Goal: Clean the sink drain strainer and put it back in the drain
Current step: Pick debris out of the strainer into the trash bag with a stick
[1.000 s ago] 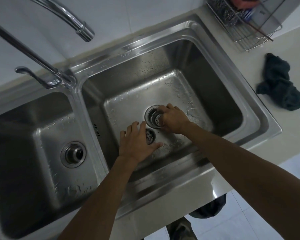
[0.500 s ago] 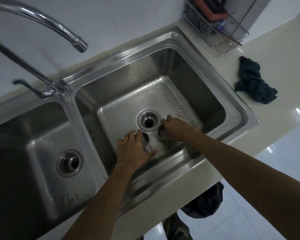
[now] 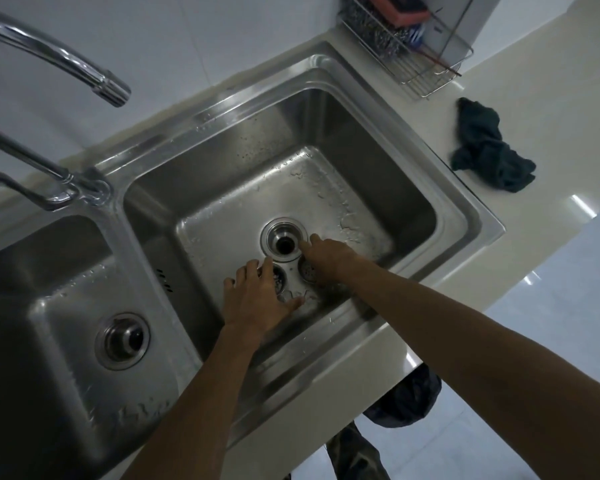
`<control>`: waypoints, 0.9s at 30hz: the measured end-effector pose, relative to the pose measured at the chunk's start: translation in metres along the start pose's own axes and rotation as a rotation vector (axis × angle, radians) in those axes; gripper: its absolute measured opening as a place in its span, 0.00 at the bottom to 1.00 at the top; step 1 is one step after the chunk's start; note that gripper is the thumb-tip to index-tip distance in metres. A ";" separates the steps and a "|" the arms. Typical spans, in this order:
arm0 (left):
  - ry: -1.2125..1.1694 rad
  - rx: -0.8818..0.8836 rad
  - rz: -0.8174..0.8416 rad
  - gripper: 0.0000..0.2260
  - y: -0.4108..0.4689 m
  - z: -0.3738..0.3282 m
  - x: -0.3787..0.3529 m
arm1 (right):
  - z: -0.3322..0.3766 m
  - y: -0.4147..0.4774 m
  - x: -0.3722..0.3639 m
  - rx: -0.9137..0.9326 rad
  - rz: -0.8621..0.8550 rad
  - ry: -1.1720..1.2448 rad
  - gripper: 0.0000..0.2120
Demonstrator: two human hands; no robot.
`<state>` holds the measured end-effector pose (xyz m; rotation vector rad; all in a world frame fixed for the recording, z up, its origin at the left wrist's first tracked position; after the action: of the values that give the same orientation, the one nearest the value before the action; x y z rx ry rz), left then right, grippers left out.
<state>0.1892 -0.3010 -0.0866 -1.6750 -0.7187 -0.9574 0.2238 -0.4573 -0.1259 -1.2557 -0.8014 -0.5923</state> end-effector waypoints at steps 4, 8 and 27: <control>-0.012 0.008 0.007 0.49 0.003 0.000 0.000 | -0.001 0.002 -0.005 -0.014 0.021 0.005 0.39; -0.010 0.009 0.026 0.48 0.003 0.000 0.001 | -0.015 0.000 -0.003 -0.073 0.012 -0.024 0.46; -0.009 0.039 -0.065 0.41 0.039 -0.025 0.040 | -0.228 -0.069 0.255 -0.534 -0.761 0.206 0.12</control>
<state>0.2352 -0.3362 -0.0670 -1.6315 -0.7971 -0.9760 0.3697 -0.6856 0.0942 -1.3116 -0.9767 -1.6071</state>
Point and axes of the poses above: each hand's wrist, its own y-axis towards the middle knuckle, its own x-axis out of the back of the hand, z = x × y, the point moved 7 cm from there along y, towards the middle knuckle, and after that the axes turned 3 degrees about z, right-handed, at the moved point
